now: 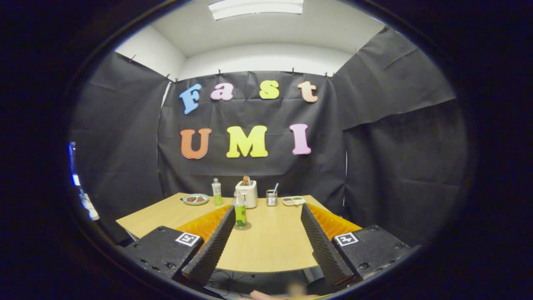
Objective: Take the bottle from table, then pour the juice into the cup, finally place the bottle on the coaster
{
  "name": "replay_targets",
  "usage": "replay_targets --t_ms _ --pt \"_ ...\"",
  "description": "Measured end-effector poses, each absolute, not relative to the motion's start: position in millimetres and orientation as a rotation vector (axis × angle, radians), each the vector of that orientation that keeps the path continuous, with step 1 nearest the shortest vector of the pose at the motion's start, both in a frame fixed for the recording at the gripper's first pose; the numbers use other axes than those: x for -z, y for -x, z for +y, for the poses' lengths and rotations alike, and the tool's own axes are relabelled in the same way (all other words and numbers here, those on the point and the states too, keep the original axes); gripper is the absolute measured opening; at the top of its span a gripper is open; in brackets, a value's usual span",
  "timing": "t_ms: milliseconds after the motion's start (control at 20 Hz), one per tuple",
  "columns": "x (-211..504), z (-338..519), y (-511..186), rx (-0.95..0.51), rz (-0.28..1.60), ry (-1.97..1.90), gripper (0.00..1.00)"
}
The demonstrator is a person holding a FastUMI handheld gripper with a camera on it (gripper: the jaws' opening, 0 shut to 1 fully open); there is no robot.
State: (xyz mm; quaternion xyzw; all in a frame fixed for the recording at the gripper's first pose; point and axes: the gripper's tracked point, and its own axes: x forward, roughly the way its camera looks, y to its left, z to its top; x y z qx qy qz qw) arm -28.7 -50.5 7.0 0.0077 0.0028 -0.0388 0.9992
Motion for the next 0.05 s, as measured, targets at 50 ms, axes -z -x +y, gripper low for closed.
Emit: replay_targets --t_ms 50 --pt "-8.4 -45.7 28.1 0.061 0.001 -0.012 1.0"
